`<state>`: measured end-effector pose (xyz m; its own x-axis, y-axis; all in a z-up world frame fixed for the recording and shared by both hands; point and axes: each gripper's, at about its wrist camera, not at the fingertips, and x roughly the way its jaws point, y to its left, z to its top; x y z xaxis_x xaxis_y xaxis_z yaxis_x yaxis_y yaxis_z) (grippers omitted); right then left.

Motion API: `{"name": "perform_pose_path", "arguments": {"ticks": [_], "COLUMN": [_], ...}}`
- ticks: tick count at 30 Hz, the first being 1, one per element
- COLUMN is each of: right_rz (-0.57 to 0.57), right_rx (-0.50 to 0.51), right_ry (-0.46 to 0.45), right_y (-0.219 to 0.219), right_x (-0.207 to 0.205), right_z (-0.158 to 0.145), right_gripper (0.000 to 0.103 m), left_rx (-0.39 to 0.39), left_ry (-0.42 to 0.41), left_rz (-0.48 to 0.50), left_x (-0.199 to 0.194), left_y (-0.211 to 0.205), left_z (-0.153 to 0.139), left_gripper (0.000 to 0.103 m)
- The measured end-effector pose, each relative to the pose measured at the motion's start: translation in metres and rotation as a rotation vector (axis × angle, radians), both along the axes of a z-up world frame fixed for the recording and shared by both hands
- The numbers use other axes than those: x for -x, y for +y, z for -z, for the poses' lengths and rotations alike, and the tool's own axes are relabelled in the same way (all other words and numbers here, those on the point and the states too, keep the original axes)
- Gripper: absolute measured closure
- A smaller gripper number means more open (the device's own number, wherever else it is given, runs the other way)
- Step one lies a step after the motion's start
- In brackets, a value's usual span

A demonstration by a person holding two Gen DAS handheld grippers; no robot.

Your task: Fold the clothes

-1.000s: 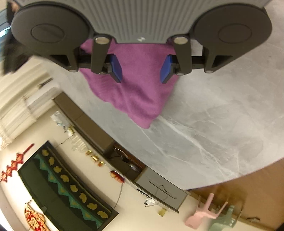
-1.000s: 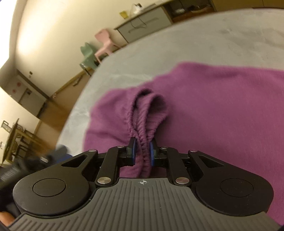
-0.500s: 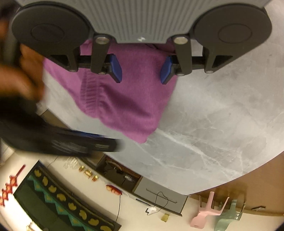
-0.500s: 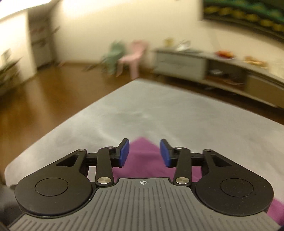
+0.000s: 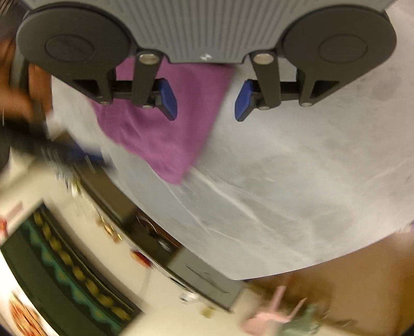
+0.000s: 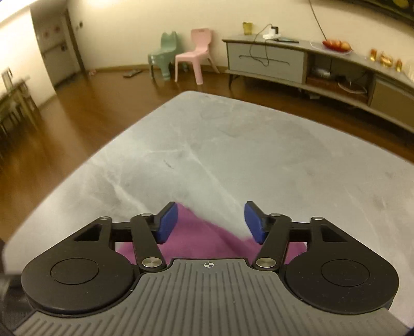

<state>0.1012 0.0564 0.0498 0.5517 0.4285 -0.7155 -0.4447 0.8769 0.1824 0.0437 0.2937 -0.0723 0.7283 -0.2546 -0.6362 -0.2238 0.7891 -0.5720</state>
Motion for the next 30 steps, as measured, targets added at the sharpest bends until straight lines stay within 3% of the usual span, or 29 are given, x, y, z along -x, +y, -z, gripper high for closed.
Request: {"name": "perform_pose_path", "arguments": {"ticks": [3, 7, 9, 11, 15, 16, 19, 21, 23, 24, 25, 27, 30], "right_rz": [0.064, 0.117, 0.107, 0.099, 0.069, 0.060, 0.025, 0.003, -0.025, -0.033, -0.042, -0.022, 0.047], "right_rx": [-0.167, -0.419, -0.429, -0.448, -0.547, -0.567, -0.603, -0.631, -0.653, -0.665, -0.678, -0.701, -0.706], "right_ry": [0.118, 0.292, 0.321, 0.354, 0.359, 0.356, 0.368, 0.403, 0.431, 0.432, 0.433, 0.373, 0.255], "right_y": [-0.049, -0.085, -0.074, -0.063, -0.047, -0.044, -0.037, -0.031, -0.028, -0.027, -0.026, -0.035, -0.048], "right_x": [0.020, 0.041, 0.039, 0.035, 0.032, 0.031, 0.029, 0.026, 0.026, 0.028, 0.031, 0.040, 0.053], "right_z": [0.024, 0.069, 0.080, 0.085, 0.057, 0.049, 0.033, 0.031, 0.029, 0.029, 0.030, 0.024, 0.021], "right_gripper": [0.046, 0.042, 0.040, 0.046, 0.049, 0.049, 0.049, 0.049, 0.049, 0.049, 0.049, 0.049, 0.048], "left_rx": [0.058, 0.005, -0.096, -0.218, -0.381, -0.426, -0.554, -0.700, -0.804, -0.806, -0.809, -0.741, -0.548], "left_ry": [-0.013, -0.049, -0.091, -0.145, -0.270, -0.293, -0.330, -0.348, -0.332, -0.318, -0.303, -0.301, -0.308], "left_rz": [-0.007, 0.092, 0.195, 0.324, 0.544, 0.556, 0.544, 0.479, 0.420, 0.400, 0.380, 0.312, 0.243], "left_x": [0.002, 0.003, 0.008, 0.020, 0.046, 0.049, 0.050, 0.045, 0.034, 0.030, 0.026, 0.022, 0.020], "left_y": [0.004, -0.020, -0.041, -0.067, -0.114, -0.122, -0.141, -0.152, -0.155, -0.150, -0.145, -0.120, -0.071], "left_z": [-0.001, -0.011, -0.019, -0.026, -0.032, -0.031, -0.026, -0.021, -0.016, -0.017, -0.018, -0.029, -0.048], "left_gripper": [0.053, 0.052, 0.048, 0.040, 0.030, 0.025, 0.021, 0.022, 0.042, 0.070, 0.081, 0.081, 0.081]}}
